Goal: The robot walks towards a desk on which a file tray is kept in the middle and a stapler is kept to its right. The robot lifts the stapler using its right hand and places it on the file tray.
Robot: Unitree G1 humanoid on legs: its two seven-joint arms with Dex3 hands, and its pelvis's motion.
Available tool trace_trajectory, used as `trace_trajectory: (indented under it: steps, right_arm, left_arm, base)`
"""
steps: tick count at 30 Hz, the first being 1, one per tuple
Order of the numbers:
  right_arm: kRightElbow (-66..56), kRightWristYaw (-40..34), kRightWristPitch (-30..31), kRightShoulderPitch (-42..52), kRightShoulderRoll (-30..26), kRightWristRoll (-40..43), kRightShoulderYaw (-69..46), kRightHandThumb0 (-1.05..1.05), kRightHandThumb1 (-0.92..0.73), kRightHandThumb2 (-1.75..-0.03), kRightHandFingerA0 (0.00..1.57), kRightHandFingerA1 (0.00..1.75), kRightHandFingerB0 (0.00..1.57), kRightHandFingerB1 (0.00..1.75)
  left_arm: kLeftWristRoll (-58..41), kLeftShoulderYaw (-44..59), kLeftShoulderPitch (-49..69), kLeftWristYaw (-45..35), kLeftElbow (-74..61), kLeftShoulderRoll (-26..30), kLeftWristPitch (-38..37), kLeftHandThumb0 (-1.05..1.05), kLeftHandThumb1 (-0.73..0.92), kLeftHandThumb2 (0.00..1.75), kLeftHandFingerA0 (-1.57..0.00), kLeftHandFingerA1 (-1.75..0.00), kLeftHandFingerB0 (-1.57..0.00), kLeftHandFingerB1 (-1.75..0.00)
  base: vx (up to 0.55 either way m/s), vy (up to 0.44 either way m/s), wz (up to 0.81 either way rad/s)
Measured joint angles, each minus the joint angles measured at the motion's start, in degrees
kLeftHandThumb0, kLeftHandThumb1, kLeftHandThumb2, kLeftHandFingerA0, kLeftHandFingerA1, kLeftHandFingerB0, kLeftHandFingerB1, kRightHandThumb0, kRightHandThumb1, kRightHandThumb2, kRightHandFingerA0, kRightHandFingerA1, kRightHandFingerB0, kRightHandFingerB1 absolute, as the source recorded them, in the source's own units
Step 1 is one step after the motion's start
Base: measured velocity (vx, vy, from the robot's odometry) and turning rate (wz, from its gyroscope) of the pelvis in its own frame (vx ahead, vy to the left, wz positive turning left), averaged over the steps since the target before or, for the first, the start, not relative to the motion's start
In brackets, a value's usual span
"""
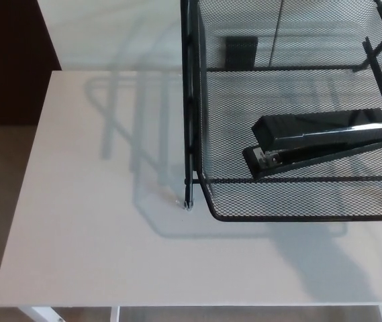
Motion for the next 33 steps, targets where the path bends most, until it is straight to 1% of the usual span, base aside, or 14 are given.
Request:
trace_trajectory:
  steps: [3, 5, 6, 9, 10, 12, 16, 18, 19, 20, 22, 29, 30, 33]
  right_arm:
    - [5.1, -0.9, -0.4, 5.1, 0.0, 0.8, -5.3, -0.70, -0.54, -0.94, 0.00, 0.47, 0.05, 0.38]
    - [8.8, -1.5, -0.7, 7.5, 0.0, 1.1, -7.2, -0.37, -0.50, -1.06, 0.07, 0.57, 0.00, 0.50]
    - [10.1, -1.7, -0.8, 8.2, 0.0, 1.2, -7.6, -0.61, -0.71, -0.62, 0.09, 0.58, 0.16, 0.37]
    - [16.1, -2.9, -1.4, 11.2, 0.2, 1.6, -9.6, -0.50, -0.69, -0.61, 0.11, 0.52, 0.19, 0.36]
    - [17.6, -3.3, -1.4, 12.0, 0.4, 1.8, -10.3, -0.49, -0.51, -0.83, 0.43, 0.78, 0.18, 0.49]
    - [20.6, -4.1, -1.5, 13.2, 1.1, 2.3, -11.8, -0.47, -0.52, -0.83, 0.51, 0.78, 0.21, 0.50]
    - [28.3, -6.7, -1.6, 15.4, 2.7, 3.3, -14.7, -0.41, -0.72, -0.62, 0.36, 0.69, 0.21, 0.36]
    - [31.4, -7.7, -1.4, 16.0, 3.8, 3.7, -16.1, -0.47, -0.61, -0.82, 0.10, 0.57, 0.13, 0.45]
    - [33.7, -8.5, -1.1, 16.2, 4.7, 4.2, -17.6, -0.32, -0.65, -0.58, 0.41, 1.08, 0.29, 0.40]
    - [35.3, -9.1, -0.9, 16.3, 5.5, 4.6, -18.6, -0.33, -0.67, -0.59, 0.36, 0.92, 0.37, 0.52]
    - [38.7, -10.6, -0.4, 16.4, 7.7, 5.6, -21.0, -0.42, -0.51, -0.88, 0.46, 0.74, 0.32, 0.55]
    - [46.6, -15.5, 2.4, 16.3, 16.3, 8.4, -26.3, -0.39, -0.69, -0.60, 0.42, 0.88, 0.15, 0.42]
    - [47.8, -16.1, 3.1, 16.1, 17.7, 9.1, -27.3, -0.32, -0.49, -0.97, 0.50, 0.80, 0.00, 0.48]
    - [51.0, -17.3, 5.1, 16.1, 20.9, 11.1, -29.5, -0.50, -0.72, -0.64, 0.20, 0.66, 0.06, 0.26]
  left_arm:
    - [0.0, 0.0, 0.1, 0.0, 0.0, 0.0, 0.0, -0.38, 0.56, 1.12, -0.01, -0.49, -0.01, -0.52]
    - [0.0, 0.0, 0.1, 0.0, 0.0, 0.0, 0.0, -0.73, 0.92, 0.69, -0.21, -0.43, -0.04, -0.25]
    - [0.0, 0.0, 0.1, 0.0, 0.0, 0.0, 0.0, -0.73, 0.91, 0.70, -0.18, -0.44, -0.03, -0.23]
    - [0.0, 0.0, 0.0, 0.0, 0.0, 0.0, 0.0, -0.38, 0.58, 1.14, 0.00, -0.49, 0.00, -0.51]
    - [0.0, 0.0, 0.0, 0.0, 0.0, 0.0, 0.0, -0.74, 0.92, 0.67, -0.17, -0.41, -0.06, -0.32]
    - [0.0, 0.0, 0.0, 0.0, 0.0, 0.0, 0.0, -0.74, 0.92, 0.70, -0.17, -0.42, -0.04, -0.25]
    - [0.0, 0.0, -0.1, 0.0, 0.1, 0.0, 0.0, -0.38, 0.56, 1.13, 0.00, -0.49, 0.00, -0.51]
    - [0.0, 0.0, -0.1, 0.0, 0.1, 0.0, 0.0, -0.77, 0.92, 0.69, -0.19, -0.44, -0.06, -0.31]
    - [0.0, 0.0, -0.1, 0.0, 0.1, 0.0, 0.0, -0.78, 0.74, 1.03, -0.12, -0.50, -0.03, -0.37]
    - [0.0, 0.0, -0.1, 0.0, 0.1, 0.0, 0.0, -0.75, 0.92, 0.70, -0.19, -0.43, -0.04, -0.26]
    - [0.0, 0.0, 0.0, 0.1, 0.1, 0.0, 0.0, -0.78, 0.75, 1.04, -0.12, -0.50, -0.03, -0.34]
    - [0.0, 0.0, -0.3, 0.1, 0.9, 0.0, 0.0, -0.76, 0.81, 0.79, -0.13, -0.44, -0.03, -0.20]
    - [0.0, 0.0, -0.4, 0.1, 1.1, 0.0, 0.0, -0.73, 0.92, 0.71, -0.15, -0.41, -0.02, -0.26]
    - [0.0, 0.0, -0.4, 0.1, 1.8, 0.0, 0.0, -0.73, 0.92, 0.72, -0.13, -0.42, -0.04, -0.23]
  base:
    - [0.00, 0.000, 0.00]
    - [0.00, 0.000, 0.00]
    - [0.00, 0.000, 0.00]
    - [0.00, 0.000, 0.00]
    - [0.00, 0.000, 0.00]
    - [0.00, 0.000, 0.00]
    - [0.00, 0.000, 0.00]
    - [0.00, 0.000, 0.00]
    - [0.00, 0.000, 0.00]
    - [0.00, 0.000, 0.00]
    - [0.00, 0.000, 0.00]
    - [0.00, 0.000, 0.00]
    - [0.00, 0.000, 0.00]
    - [0.00, 0.000, 0.00]
